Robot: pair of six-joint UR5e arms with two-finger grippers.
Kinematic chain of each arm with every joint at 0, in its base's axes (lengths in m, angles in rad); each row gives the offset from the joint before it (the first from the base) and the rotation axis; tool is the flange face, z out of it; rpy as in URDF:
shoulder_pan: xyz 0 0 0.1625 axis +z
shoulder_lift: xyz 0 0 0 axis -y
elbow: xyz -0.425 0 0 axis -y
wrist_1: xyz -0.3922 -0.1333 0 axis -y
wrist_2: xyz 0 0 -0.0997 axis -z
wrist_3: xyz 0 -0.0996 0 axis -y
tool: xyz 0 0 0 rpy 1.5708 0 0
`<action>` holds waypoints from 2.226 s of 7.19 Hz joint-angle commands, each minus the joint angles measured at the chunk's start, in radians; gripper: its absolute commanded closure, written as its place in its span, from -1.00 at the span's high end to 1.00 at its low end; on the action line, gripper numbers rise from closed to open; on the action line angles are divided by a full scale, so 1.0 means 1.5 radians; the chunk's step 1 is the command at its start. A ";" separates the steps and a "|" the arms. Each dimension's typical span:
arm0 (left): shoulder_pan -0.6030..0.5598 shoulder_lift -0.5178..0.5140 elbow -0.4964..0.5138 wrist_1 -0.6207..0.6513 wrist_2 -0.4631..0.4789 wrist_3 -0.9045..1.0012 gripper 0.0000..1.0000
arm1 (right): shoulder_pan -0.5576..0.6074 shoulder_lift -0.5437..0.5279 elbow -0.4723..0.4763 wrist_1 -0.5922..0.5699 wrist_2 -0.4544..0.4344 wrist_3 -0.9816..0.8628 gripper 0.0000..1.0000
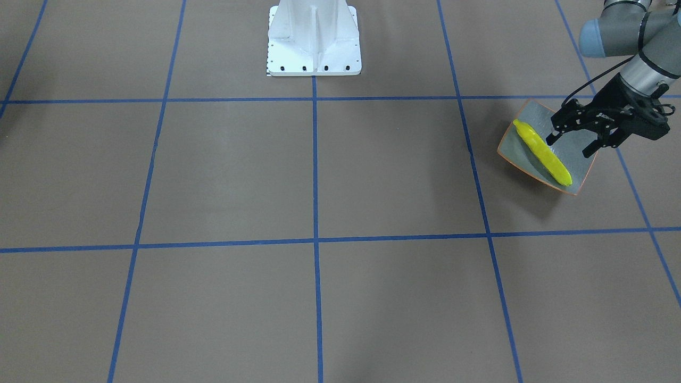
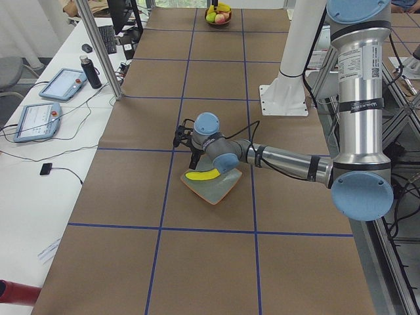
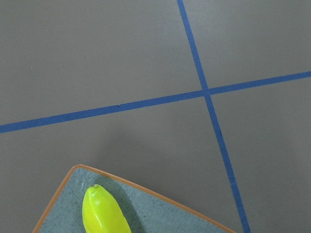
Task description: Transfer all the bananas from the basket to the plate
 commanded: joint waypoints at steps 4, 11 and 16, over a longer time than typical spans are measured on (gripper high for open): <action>-0.001 -0.003 0.001 0.001 -0.001 0.000 1.00 | -0.014 -0.002 -0.001 0.000 0.000 -0.006 0.24; -0.001 -0.006 0.001 0.000 -0.003 -0.002 1.00 | -0.014 0.006 0.035 -0.003 -0.006 -0.065 -1.00; 0.004 -0.021 0.003 0.000 0.002 -0.013 1.00 | 0.006 0.072 0.072 -0.016 0.041 0.121 -1.00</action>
